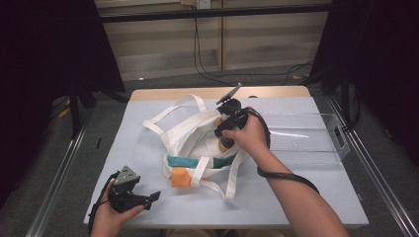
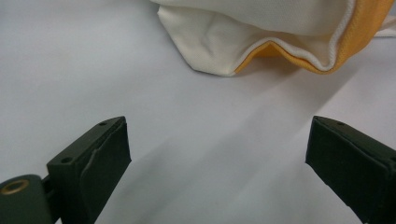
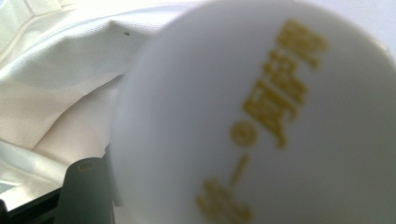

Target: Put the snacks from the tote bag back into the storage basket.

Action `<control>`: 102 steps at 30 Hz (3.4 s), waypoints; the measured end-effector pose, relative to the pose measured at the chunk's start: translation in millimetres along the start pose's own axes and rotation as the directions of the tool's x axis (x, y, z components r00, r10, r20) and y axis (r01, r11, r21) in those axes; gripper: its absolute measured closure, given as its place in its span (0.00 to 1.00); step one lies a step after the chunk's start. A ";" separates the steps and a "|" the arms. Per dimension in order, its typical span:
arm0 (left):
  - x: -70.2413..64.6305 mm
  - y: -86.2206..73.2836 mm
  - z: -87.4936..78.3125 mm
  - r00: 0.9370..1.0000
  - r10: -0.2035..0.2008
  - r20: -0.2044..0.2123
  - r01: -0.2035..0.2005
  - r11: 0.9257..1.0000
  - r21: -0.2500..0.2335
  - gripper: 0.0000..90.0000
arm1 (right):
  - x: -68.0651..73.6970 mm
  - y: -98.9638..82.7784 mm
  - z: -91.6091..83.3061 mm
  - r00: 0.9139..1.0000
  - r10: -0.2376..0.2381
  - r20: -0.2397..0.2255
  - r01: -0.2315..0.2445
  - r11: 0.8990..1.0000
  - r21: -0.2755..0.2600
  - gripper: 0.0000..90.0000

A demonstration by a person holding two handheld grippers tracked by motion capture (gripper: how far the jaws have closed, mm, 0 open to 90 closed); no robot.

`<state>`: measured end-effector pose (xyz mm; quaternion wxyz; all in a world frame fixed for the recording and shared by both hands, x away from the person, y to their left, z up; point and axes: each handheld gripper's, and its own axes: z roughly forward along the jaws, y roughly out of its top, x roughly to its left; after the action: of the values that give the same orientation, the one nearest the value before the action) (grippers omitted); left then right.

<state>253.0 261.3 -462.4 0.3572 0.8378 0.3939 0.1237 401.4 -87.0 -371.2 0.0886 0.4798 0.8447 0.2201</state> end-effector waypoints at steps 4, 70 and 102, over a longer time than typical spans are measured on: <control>-0.6 0.0 0.4 1.000 -0.012 -0.001 0.012 1.000 -0.011 0.07 | -1.1 3.6 -6.0 1.000 0.004 -0.008 -0.003 1.000 0.011 0.34; -2.2 1.3 -0.7 1.000 -0.008 -0.008 0.008 1.000 0.000 0.07 | -25.3 40.4 -87.2 1.000 -0.004 -0.007 0.005 0.996 0.089 0.34; -3.8 2.1 1.0 1.000 0.000 -0.009 0.000 1.000 0.004 0.07 | -56.3 25.2 -115.8 0.998 0.058 0.037 -0.061 0.992 0.107 0.34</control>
<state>252.2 257.1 -461.4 0.3538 0.8380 0.3957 0.1267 408.5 -156.9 -260.4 0.0702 0.5124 0.8390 0.1688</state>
